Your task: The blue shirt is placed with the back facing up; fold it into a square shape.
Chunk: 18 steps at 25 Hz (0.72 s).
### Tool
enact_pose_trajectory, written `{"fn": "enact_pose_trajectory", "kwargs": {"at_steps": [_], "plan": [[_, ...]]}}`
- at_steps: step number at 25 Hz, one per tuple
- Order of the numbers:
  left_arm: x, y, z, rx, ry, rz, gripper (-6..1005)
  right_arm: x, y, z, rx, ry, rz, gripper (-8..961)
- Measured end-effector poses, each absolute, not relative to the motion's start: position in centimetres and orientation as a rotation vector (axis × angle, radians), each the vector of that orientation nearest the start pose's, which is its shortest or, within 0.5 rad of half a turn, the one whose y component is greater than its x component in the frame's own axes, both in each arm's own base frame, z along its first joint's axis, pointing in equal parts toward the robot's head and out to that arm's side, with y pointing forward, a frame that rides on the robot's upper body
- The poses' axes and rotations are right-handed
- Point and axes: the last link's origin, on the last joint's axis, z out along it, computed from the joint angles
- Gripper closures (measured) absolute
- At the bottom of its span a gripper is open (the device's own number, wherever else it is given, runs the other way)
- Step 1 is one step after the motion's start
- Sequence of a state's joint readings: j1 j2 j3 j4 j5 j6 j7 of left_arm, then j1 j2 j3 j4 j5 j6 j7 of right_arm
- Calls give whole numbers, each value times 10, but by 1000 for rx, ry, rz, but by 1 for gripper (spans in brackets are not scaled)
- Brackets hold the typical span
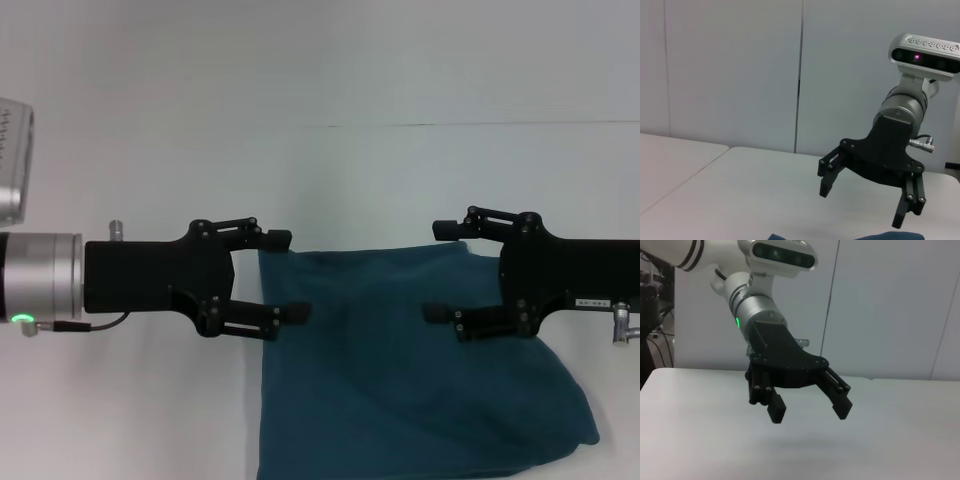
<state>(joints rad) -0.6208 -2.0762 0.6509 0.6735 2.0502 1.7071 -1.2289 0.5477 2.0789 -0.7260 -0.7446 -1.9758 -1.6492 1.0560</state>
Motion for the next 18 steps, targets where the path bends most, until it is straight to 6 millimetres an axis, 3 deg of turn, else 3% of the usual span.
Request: {"fn": "enact_pose_trajectory", "kwargs": {"at_steps": [18], "plan": [[-221,341,7,-2887,-189,-742,118,244,323,9,-2798,13,672,19]]}}
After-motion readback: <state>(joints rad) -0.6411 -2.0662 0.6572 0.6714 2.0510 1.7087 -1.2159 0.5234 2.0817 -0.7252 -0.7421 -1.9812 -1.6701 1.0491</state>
